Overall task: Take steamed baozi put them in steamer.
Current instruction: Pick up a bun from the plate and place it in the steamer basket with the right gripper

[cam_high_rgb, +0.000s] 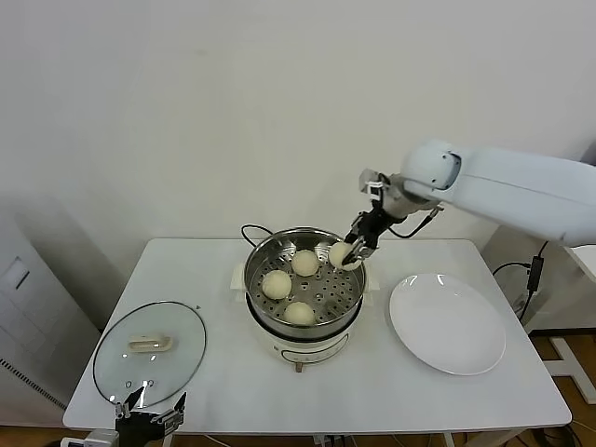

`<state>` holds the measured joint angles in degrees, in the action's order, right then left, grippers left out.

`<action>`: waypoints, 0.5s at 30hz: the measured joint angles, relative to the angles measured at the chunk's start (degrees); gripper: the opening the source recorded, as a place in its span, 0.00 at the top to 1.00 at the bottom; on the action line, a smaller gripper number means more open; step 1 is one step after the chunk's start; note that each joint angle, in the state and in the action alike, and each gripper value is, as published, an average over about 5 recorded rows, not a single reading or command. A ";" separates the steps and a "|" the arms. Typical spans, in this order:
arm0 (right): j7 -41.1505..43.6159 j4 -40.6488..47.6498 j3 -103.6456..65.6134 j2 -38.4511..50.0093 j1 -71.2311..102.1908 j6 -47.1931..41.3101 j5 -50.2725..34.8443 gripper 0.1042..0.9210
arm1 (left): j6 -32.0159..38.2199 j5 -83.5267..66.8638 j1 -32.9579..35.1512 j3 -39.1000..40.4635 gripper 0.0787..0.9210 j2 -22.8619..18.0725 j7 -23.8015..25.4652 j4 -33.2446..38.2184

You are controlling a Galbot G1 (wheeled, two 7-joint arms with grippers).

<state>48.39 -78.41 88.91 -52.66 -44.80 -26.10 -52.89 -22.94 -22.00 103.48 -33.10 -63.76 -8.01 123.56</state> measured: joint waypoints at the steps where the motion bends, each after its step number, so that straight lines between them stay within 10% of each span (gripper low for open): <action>1: -0.48 -0.02 0.00 -0.28 0.49 -0.32 -0.10 0.60 | 0.00 0.00 -0.01 -0.01 0.12 -0.01 0.00 -0.01; 15: -4.22 2.53 -1.52 -2.94 7.30 -2.52 2.24 0.60 | 0.03 -0.16 -0.37 -0.03 0.12 0.06 -0.01 -0.71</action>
<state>44.17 -75.87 87.39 -55.60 -37.49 -28.62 -50.65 -22.91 -22.16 103.10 -33.13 -63.71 -8.02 122.84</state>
